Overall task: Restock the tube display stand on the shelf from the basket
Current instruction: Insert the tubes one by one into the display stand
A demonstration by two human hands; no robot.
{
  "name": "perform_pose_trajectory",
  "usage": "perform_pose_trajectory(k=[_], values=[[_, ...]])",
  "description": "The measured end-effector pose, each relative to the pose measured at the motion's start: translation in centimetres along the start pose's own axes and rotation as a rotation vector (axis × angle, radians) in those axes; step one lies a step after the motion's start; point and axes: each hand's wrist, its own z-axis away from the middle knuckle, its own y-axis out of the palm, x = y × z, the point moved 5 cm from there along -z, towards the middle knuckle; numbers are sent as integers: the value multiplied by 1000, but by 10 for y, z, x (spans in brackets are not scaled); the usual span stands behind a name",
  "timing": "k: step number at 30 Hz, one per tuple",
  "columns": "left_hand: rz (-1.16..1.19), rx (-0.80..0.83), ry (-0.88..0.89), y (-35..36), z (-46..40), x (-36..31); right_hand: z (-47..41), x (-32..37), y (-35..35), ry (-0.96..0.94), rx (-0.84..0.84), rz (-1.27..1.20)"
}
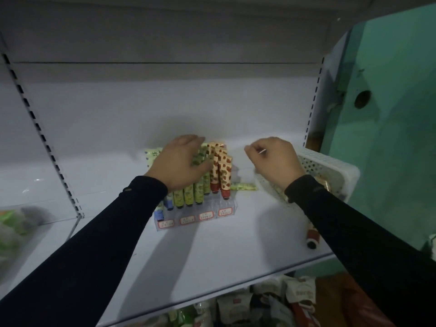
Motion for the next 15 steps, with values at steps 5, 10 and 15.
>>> perform_pose_trajectory(k=[5, 10, 15], values=[[73, 52, 103, 22, 6, -54, 38, -51, 1, 107, 118, 52], [73, 186, 156, 69, 4, -93, 74, -82, 12, 186, 256, 116], [-14, 346, 110, 120, -13, -104, 85, -97, 18, 195, 364, 109]])
